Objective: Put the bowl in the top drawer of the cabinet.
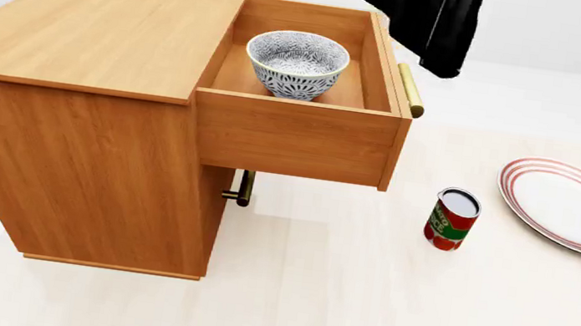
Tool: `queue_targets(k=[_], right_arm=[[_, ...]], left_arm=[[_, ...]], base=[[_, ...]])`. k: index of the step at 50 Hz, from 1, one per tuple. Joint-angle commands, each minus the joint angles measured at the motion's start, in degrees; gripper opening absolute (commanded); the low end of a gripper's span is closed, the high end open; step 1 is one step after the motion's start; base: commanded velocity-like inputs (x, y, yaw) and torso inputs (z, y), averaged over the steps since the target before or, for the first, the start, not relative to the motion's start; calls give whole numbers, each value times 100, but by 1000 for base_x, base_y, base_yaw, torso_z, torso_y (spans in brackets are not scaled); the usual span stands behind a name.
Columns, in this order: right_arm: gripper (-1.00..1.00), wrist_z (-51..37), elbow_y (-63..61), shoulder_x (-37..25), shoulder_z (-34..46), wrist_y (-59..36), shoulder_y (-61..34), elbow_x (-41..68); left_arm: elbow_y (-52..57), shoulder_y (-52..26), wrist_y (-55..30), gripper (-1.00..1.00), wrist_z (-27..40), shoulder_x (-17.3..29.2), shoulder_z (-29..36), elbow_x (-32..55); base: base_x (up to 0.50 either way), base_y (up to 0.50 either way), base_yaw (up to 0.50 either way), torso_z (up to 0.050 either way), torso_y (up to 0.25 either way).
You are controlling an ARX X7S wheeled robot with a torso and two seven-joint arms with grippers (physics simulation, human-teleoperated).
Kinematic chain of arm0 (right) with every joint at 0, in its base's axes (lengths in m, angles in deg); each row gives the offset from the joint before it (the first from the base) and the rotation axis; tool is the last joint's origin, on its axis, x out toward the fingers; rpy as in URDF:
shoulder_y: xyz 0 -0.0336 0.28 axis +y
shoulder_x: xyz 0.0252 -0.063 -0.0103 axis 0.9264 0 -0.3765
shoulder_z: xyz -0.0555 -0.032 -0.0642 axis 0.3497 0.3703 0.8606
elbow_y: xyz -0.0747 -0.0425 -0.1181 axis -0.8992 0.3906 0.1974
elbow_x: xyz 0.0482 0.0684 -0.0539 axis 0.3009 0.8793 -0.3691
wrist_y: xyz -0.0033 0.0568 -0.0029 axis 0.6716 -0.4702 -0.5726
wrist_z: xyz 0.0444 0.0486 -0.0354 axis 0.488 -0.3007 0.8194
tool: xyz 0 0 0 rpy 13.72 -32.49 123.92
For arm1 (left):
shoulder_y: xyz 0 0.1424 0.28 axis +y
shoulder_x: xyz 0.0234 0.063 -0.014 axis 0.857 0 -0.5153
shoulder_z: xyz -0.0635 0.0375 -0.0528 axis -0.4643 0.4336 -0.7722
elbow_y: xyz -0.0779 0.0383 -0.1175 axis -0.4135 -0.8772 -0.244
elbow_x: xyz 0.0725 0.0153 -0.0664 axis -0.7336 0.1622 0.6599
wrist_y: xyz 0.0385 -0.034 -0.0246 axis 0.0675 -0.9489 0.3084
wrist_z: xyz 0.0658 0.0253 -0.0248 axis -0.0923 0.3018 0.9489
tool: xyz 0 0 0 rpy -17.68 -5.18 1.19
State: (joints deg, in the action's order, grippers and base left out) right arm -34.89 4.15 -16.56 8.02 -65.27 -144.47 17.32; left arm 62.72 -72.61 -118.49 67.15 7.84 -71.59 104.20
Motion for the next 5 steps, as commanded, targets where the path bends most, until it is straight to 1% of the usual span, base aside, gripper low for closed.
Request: queue_targets(k=[1, 5], right_arm=[[100, -1935, -2568, -1886, -725, -970, 553, 1329], [100, -2448, -3193, -2572, -1012, -1152, 573, 1967]], left_arm=[[2, 89, -115, 100, 34, -67, -83, 87], [1, 113, -138, 100, 53, -77, -94, 111]], base=[[0, 0, 0, 0, 162], [0, 0, 0, 0, 162]])
